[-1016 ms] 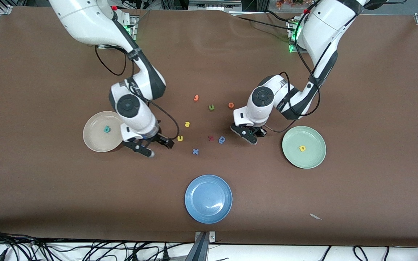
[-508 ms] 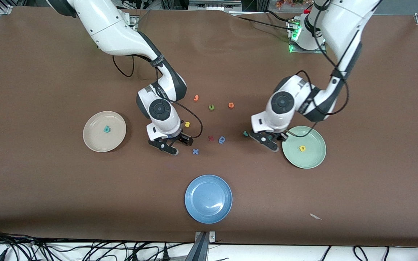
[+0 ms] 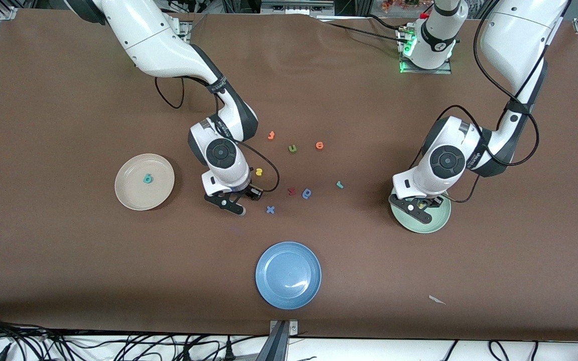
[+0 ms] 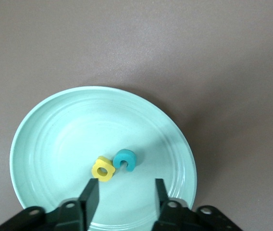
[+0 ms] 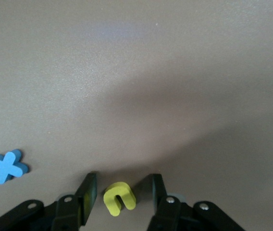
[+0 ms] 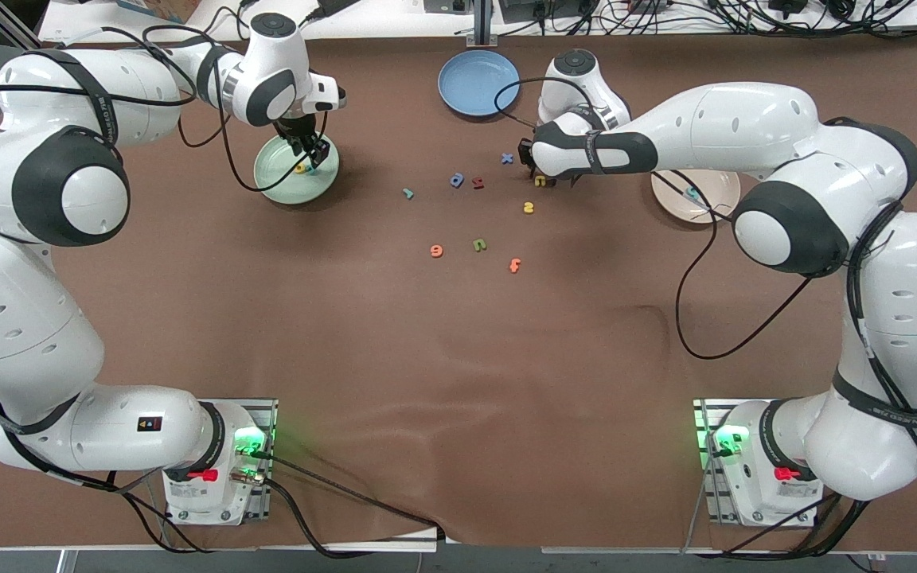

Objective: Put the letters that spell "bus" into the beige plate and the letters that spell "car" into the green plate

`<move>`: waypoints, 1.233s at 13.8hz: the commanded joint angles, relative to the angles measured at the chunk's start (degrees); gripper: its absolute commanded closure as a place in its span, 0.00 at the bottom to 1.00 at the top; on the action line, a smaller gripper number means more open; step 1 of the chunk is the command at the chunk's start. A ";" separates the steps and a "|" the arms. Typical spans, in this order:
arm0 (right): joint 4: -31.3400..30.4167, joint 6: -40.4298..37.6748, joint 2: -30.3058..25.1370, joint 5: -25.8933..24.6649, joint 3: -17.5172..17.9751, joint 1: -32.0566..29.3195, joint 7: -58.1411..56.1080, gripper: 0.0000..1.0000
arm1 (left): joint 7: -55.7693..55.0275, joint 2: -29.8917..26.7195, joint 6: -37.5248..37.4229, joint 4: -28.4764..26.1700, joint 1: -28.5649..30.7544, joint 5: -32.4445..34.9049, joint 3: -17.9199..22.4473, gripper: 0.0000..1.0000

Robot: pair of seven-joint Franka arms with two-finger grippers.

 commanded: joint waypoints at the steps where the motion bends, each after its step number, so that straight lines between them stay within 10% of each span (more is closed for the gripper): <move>1: 1.24 -0.79 0.58 0.02 -0.21 0.67 0.53 0.49 | -1.56 -0.85 -0.23 -0.50 -0.66 0.65 -2.12 0.00; 6: 1.15 -0.62 0.67 0.11 -0.21 1.02 0.88 0.51 | -27.44 0.64 -0.06 0.37 -2.76 0.47 -8.98 0.00; 12: 0.80 0.35 0.75 0.11 -0.03 0.93 0.54 0.82 | -47.61 7.57 0.64 6.26 -11.91 1.88 -8.81 0.03; 15: 0.98 0.09 0.23 2.12 0.06 0.58 -0.60 0.88 | -47.71 10.04 5.03 6.53 -11.65 2.94 -8.64 0.47; 17: 0.80 -2.10 -1.61 4.32 -0.03 -0.56 -4.28 0.90 | -47.80 10.49 6.00 6.53 -11.56 2.85 -8.64 0.51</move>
